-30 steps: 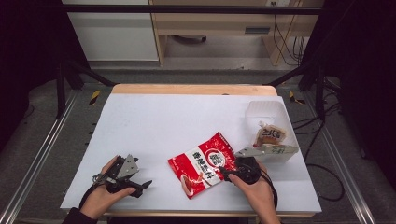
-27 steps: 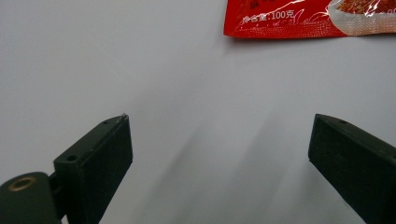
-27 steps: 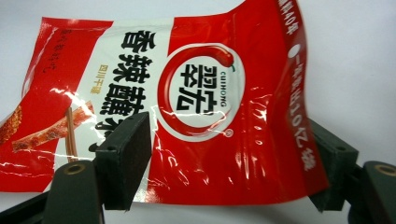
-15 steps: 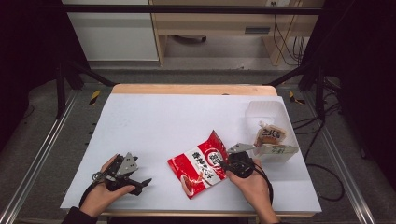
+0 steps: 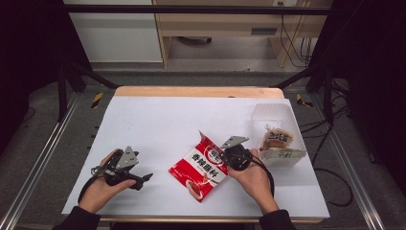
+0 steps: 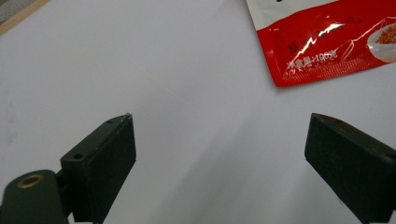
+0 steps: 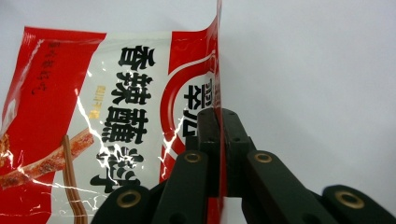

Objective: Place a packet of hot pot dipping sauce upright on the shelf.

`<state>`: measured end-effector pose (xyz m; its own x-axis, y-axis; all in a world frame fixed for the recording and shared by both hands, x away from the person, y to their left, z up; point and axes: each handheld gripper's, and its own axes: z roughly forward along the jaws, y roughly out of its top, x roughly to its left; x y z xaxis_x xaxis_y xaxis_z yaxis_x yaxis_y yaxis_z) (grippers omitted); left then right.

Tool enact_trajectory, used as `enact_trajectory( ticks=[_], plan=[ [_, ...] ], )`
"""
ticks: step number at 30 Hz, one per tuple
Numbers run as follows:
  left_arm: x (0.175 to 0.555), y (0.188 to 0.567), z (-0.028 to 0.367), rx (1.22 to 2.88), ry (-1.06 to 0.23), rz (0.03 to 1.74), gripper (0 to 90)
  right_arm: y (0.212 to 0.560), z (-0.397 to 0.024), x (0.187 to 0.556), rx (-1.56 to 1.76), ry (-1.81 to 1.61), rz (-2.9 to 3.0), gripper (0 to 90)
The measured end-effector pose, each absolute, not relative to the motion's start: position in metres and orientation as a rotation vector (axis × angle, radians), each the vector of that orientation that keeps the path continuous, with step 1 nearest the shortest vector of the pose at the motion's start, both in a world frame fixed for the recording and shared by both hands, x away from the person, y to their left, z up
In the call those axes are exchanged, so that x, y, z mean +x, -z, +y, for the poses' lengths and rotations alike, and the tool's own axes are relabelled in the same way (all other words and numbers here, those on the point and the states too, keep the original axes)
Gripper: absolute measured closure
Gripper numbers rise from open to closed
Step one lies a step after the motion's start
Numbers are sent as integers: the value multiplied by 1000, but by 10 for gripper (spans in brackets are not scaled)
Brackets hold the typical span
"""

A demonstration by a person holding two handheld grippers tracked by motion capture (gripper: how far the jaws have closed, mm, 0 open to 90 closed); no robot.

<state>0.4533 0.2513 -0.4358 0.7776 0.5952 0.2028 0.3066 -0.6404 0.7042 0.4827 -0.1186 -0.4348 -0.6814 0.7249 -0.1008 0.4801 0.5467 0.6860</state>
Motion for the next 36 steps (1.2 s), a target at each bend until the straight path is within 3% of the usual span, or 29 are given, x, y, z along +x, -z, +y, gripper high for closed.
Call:
enact_trajectory(
  ticks=[14,36],
  plan=[
    [476,410,235,2327,-573,616,97,397,-94,498,781,-941,2471,900],
    [495,376,224,2294,-573,558,155,351,-64,492,540,-995,2494,900]
  ],
)
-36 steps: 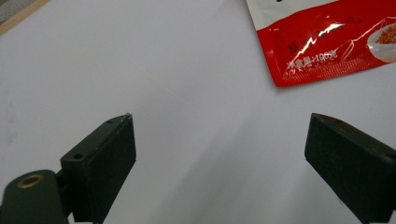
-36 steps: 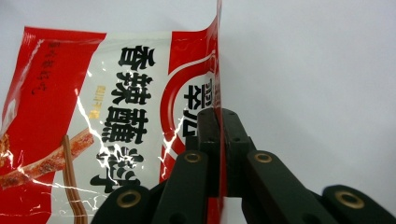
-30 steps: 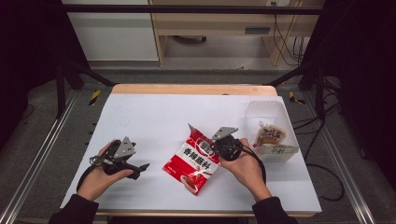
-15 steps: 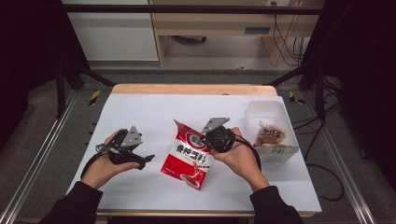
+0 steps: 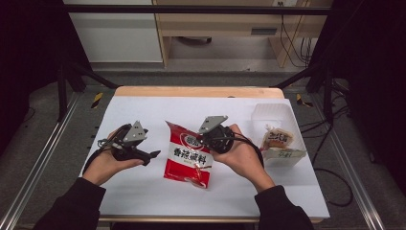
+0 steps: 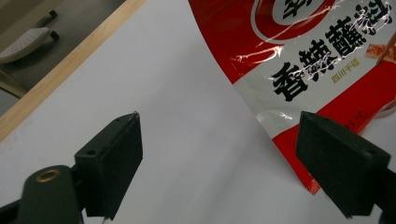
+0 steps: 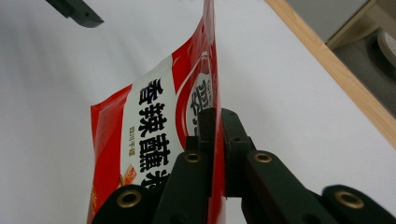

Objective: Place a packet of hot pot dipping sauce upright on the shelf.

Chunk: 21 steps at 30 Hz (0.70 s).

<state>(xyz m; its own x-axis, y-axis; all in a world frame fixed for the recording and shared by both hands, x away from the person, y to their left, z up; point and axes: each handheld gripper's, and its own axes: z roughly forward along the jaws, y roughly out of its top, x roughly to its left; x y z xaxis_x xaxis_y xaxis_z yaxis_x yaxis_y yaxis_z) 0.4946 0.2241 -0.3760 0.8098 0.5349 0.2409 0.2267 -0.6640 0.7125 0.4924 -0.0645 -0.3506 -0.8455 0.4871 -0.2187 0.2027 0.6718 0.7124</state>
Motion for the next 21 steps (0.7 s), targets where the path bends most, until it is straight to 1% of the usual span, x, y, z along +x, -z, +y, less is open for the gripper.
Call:
enact_trajectory(
  ticks=[5,13,16,19,21],
  plan=[
    [503,374,223,2277,-562,562,181,346,-58,492,499,-999,2505,900],
    [509,366,215,2262,-570,520,259,339,-53,490,446,-1013,2512,900],
    [510,362,213,2271,-580,496,300,337,-52,488,423,-1014,2518,900],
    [512,359,211,2263,-561,486,350,336,-51,487,414,-1017,2521,900],
    [514,358,211,2251,-548,481,401,336,-51,486,412,-1020,2523,900]
  ],
)
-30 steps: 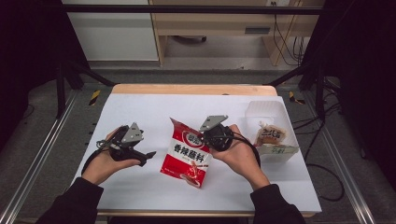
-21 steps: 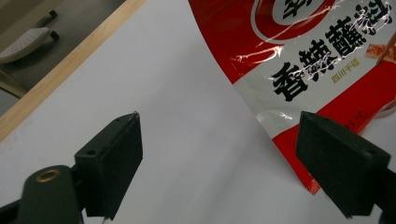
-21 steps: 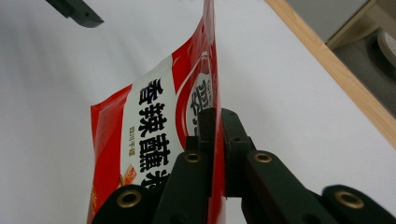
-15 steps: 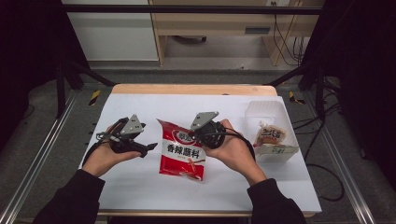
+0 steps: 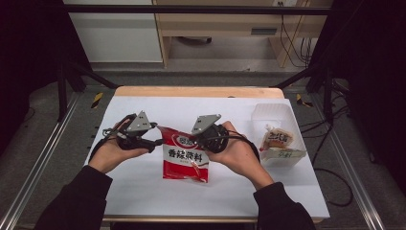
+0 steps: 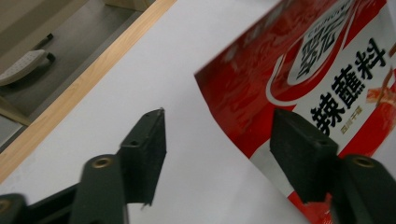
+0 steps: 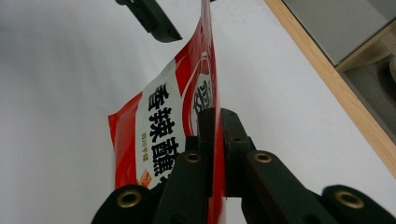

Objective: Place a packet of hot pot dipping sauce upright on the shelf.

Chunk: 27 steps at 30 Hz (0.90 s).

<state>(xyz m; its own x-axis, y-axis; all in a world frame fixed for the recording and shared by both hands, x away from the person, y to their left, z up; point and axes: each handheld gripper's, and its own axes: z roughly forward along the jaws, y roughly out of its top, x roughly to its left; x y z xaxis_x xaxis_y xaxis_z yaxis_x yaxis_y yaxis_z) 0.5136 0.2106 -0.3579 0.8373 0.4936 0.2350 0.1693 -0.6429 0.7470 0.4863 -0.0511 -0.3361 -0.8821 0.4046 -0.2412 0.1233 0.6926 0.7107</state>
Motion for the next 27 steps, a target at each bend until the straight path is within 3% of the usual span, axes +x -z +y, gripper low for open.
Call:
enact_trajectory(
  ticks=[12,27],
  plan=[
    [519,352,203,2272,-501,396,565,335,-50,484,382,-1022,2538,900],
    [517,351,196,2329,-452,390,866,336,-55,488,396,-993,2555,898]
  ],
)
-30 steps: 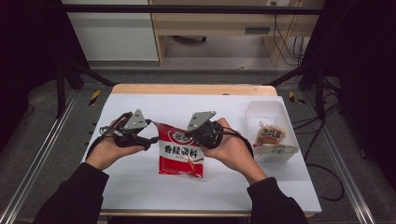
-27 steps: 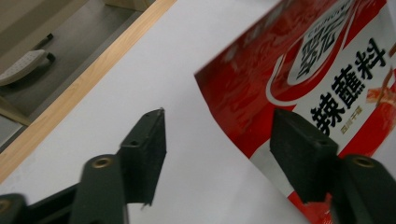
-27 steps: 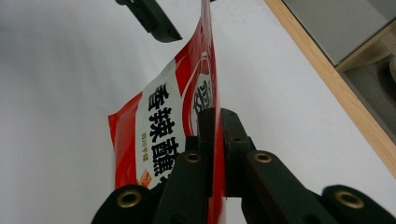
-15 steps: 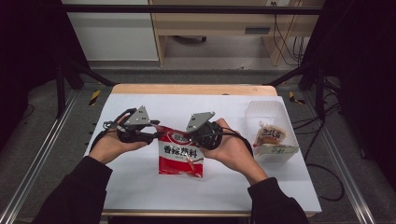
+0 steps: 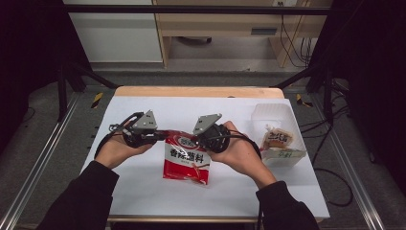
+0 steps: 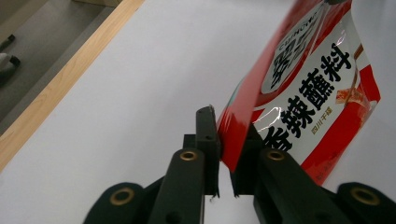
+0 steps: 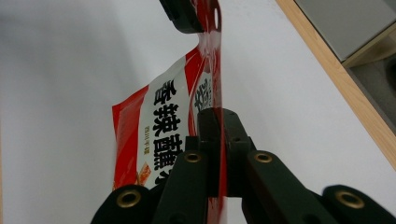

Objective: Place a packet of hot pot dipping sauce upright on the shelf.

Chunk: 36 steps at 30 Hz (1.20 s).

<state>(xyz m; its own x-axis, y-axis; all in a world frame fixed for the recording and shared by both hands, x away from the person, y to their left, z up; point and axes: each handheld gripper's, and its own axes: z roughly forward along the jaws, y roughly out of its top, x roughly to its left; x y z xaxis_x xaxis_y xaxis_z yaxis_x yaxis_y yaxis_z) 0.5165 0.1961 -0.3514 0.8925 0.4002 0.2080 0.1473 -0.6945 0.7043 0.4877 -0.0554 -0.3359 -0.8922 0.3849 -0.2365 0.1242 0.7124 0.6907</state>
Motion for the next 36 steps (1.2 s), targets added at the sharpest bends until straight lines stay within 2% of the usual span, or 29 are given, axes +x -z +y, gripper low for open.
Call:
enact_trajectory(
  ticks=[6,9,12,15,21,31,36],
  plan=[
    [513,347,194,2333,-450,377,899,336,-58,490,405,-968,2573,893],
    [512,346,194,2337,-451,368,900,335,-60,492,408,-947,2584,860],
    [510,344,192,2345,-460,358,900,333,-60,493,412,-902,2588,775],
    [509,343,192,2351,-465,359,900,329,-59,492,405,-862,2592,605],
    [507,341,191,2353,-472,345,900,320,-59,492,366,-745,2612,454],
    [505,339,191,2348,-476,341,900,316,-57,499,349,-649,2693,412],
    [504,338,190,2342,-476,334,900,320,-55,504,357,-627,2727,540]
  ],
)
